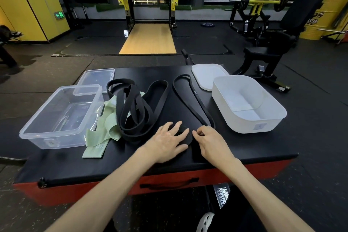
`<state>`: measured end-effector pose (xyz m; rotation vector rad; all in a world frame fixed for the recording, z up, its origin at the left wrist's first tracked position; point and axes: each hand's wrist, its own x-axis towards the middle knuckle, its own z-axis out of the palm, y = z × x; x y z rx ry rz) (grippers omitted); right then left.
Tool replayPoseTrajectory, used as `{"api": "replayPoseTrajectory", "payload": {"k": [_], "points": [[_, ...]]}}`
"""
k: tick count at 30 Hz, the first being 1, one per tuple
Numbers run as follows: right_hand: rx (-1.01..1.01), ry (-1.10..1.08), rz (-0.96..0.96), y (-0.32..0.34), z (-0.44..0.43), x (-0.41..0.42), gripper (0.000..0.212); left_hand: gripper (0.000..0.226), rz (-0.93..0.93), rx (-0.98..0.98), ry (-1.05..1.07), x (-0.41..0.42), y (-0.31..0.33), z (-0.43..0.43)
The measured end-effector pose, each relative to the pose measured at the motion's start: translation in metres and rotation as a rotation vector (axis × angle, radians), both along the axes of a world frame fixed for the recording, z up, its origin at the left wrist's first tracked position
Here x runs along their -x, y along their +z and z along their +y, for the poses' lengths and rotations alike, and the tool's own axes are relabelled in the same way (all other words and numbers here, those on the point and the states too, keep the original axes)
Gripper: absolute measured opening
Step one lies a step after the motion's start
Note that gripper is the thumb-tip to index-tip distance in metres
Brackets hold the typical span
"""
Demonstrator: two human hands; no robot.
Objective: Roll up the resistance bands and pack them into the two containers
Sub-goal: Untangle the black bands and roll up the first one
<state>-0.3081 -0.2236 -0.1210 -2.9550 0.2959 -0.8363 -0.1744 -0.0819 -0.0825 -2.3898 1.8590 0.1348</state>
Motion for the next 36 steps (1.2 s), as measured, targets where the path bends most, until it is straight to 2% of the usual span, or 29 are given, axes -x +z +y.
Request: {"api": "replayPoseTrajectory", "payload": {"k": [3,5,12,16,18,19,21,22,28,36], "points": [[-0.022,0.003,0.003,-0.001,-0.001,-0.001,0.039,0.060,-0.031,-0.051,-0.185,-0.020,0.007,-0.005],[-0.028,0.003,-0.002,-0.001,-0.003,0.000,0.037,0.059,-0.041,-0.032,-0.223,-0.021,0.009,-0.005],[-0.062,-0.109,0.000,0.001,-0.003,0.007,0.041,0.061,-0.082,0.205,-0.042,0.004,-0.009,-0.001],[-0.020,-0.096,0.057,0.005,-0.003,0.004,0.049,0.059,-0.125,0.204,0.036,0.016,-0.013,-0.004],[-0.014,-0.100,0.053,0.006,-0.001,0.005,0.039,0.074,-0.162,0.150,0.002,0.018,-0.019,-0.009],[-0.018,-0.100,0.048,0.006,0.000,0.005,0.032,0.074,-0.205,0.114,-0.019,0.018,-0.020,-0.010],[-0.033,-0.100,0.032,0.007,0.002,0.006,0.023,0.052,-0.323,0.064,-0.023,0.023,-0.021,-0.008],[-0.039,-0.098,0.023,0.008,0.002,0.006,0.021,0.051,-0.339,0.058,-0.015,0.027,-0.020,-0.008],[-0.057,-0.096,0.055,0.007,0.000,0.003,0.033,0.058,-0.143,0.219,0.277,0.032,-0.017,-0.013],[-0.092,-0.128,0.051,0.009,0.011,-0.008,0.043,0.059,-0.101,0.224,0.391,0.034,-0.018,-0.017]]}}
